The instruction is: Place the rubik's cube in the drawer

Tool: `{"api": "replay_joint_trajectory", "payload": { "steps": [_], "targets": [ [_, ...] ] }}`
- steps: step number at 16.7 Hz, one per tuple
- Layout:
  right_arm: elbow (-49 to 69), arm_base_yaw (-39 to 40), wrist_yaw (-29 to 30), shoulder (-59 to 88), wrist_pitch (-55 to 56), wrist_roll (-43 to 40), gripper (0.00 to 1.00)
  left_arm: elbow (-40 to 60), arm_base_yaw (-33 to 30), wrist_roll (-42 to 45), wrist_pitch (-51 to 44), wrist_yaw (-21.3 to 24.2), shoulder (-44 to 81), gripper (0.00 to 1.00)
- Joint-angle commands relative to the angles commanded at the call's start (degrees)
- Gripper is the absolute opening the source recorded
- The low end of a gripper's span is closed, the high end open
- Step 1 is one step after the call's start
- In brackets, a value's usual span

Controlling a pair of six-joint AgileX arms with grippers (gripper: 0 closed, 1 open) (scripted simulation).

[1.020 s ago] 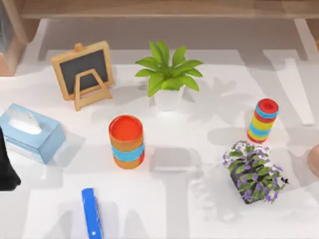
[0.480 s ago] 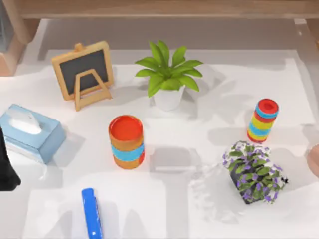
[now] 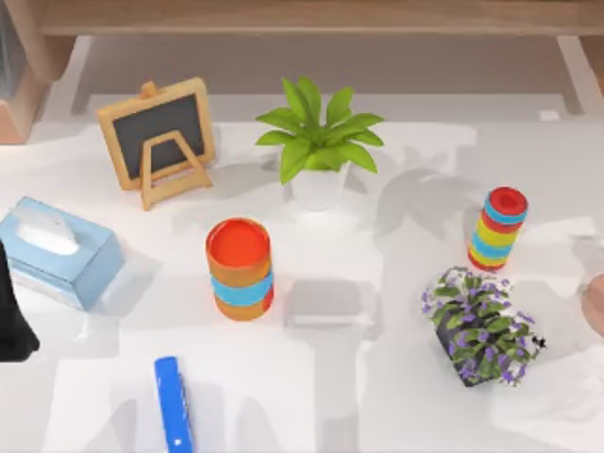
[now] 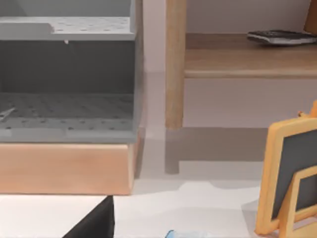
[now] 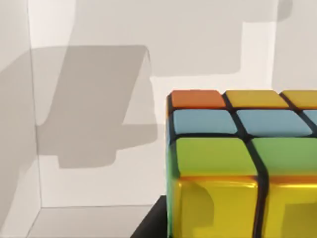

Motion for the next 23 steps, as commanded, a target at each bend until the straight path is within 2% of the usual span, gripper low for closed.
{"api": "replay_joint_trajectory", "payload": {
  "steps": [5,11,23],
  "targets": [
    [1.84,-0.50,-0.67,9.95,-1.86,0.47,0.00,0.00,0.00,0.00,0.00,0.00,0.00,1.00],
    [2.02,-0.43,-0.70,10.53,-1.85,0.55,0.00,0.00,0.00,0.00,0.00,0.00,0.00,1.00],
    [2.02,-0.43,-0.70,10.53,-1.85,0.55,0.90,0.00,0.00,0.00,0.00,0.00,0.00,1.00]
  ]
}}
